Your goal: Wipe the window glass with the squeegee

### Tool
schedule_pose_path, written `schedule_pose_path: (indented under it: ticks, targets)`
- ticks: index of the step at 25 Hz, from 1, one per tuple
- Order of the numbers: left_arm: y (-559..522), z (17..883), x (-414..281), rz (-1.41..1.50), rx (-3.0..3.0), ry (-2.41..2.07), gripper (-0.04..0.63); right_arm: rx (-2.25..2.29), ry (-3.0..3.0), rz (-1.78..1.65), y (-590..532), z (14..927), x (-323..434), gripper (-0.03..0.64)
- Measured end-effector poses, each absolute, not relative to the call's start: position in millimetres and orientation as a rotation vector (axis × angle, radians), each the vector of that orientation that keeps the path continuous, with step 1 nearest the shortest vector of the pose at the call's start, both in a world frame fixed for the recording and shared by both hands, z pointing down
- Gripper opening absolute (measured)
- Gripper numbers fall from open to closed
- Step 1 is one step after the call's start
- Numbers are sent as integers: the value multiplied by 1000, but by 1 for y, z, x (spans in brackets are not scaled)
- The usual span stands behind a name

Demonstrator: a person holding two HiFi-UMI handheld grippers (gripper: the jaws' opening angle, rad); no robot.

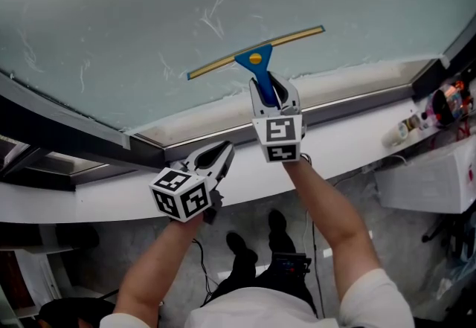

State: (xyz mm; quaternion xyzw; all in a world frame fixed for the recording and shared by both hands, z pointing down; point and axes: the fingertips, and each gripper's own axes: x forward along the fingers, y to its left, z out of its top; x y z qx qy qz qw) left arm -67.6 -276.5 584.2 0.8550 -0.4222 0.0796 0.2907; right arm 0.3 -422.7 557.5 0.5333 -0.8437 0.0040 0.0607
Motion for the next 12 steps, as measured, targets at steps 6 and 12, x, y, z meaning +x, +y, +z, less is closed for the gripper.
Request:
schedule_pose_path:
  ticks: [6, 12]
  targets:
    - [-280, 597, -68, 230, 2266, -1125, 46, 1594, -2570, 30, -421, 575, -1, 149]
    - [-282, 616, -65, 249, 2246, -1111, 46, 1557, -2538, 79, -421, 610, 0, 149]
